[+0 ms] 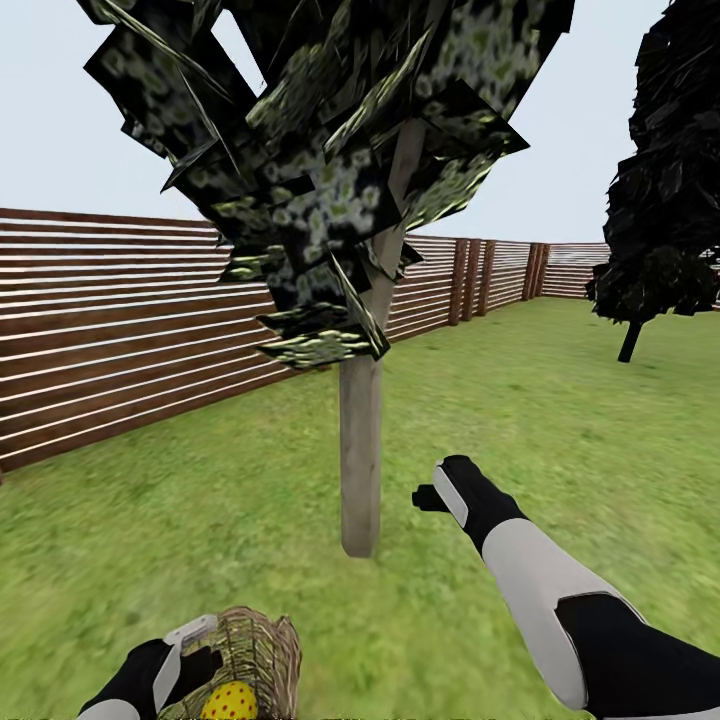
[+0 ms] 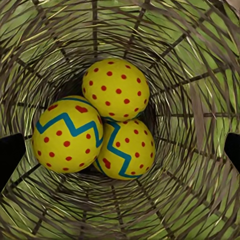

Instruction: Take the three Easter eggs out of the wicker basket on the lawn in the garden, then place them on the lawn next to a single tree (choose any tree) so that all three eggs are next to the same tree and none are left in the basket.

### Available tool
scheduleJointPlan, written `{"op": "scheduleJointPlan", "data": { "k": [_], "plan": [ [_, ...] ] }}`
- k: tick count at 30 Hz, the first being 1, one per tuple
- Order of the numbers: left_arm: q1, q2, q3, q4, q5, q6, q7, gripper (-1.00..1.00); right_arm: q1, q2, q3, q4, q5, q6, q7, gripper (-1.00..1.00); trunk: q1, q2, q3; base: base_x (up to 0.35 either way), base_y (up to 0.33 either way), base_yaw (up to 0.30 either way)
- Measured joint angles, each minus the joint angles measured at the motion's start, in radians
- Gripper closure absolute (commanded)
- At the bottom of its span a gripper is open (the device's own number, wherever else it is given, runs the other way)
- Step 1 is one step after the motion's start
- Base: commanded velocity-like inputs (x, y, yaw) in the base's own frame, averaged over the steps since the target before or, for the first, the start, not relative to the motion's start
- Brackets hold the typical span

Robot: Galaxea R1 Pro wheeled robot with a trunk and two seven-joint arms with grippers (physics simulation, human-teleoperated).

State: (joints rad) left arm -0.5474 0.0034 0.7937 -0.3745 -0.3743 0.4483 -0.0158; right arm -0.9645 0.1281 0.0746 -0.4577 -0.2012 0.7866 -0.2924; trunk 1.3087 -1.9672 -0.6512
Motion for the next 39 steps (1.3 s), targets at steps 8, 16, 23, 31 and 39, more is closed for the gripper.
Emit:
{"op": "scheduleJointPlan", "data": {
  "k": [8,16,23,31,39],
  "plan": [
    [0.000,0.000,0.000,0.001,-0.001,0.000,0.003,-1.00,0.000,0.000,0.000,0.000,0.000,0.000,0.000,-1.00,0.031,-0.056,-0.025,0.000,0.000,0.000],
    [0.001,0.000,0.000,0.002,-0.001,0.000,0.003,-1.00,0.000,0.000,0.000,0.000,0.000,0.000,0.000,-1.00,0.061,-0.112,-0.050,0.000,0.000,0.000],
    [0.001,0.000,0.000,0.004,-0.002,0.000,0.000,-1.00,0.000,0.000,0.000,0.000,0.000,0.000,0.000,-1.00,0.088,-0.161,-0.072,0.000,0.000,0.000],
    [0.001,0.000,0.000,0.004,-0.002,0.000,0.000,-1.00,0.000,0.000,0.000,0.000,0.000,0.000,0.000,-1.00,0.119,-0.217,-0.097,0.000,0.000,0.000],
    [0.001,0.000,0.000,0.005,-0.003,0.000,0.002,-1.00,0.000,0.000,0.000,0.000,0.000,0.000,0.000,-1.00,0.150,-0.273,-0.122,0.000,0.000,0.000]
  ]
}}
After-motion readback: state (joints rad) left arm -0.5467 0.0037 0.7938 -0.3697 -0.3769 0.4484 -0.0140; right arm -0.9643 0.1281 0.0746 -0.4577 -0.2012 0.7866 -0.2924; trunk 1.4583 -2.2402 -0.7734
